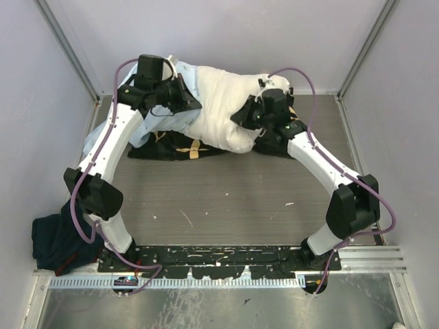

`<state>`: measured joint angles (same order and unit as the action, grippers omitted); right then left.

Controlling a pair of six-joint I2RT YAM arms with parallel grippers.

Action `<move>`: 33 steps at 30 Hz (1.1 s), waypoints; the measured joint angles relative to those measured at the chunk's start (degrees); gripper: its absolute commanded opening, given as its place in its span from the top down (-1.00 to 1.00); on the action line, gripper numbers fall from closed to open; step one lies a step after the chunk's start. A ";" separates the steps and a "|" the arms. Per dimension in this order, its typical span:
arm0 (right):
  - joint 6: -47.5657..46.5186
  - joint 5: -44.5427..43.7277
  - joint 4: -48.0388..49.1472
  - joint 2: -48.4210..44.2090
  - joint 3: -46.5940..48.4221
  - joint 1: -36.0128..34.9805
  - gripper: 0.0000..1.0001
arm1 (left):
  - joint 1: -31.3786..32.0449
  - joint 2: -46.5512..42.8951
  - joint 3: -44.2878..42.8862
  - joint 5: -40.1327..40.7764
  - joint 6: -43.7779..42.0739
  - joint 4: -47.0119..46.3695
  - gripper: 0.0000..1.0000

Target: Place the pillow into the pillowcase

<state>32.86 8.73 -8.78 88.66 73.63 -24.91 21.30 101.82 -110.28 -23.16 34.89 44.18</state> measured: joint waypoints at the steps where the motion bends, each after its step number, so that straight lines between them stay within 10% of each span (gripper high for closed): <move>1: 0.61 1.03 -0.42 0.61 2.19 0.02 0.99 | -0.02 0.33 -1.42 -0.61 0.46 -0.04 1.00; 11: 4.83 8.17 2.40 1.20 14.78 0.00 0.99 | -0.15 -1.42 1.18 -6.10 3.39 -1.07 1.00; 20: 4.68 8.87 7.63 1.20 0.13 -0.83 0.99 | 0.09 -4.72 16.41 -9.20 4.74 -4.83 1.00; 33: 2.78 3.37 8.13 2.51 -8.81 -7.21 0.99 | -0.37 -3.02 10.99 -9.68 8.07 -5.77 1.00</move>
<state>35.64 12.10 -0.64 91.18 64.82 -32.12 20.93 98.80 -99.29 -32.84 42.96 38.41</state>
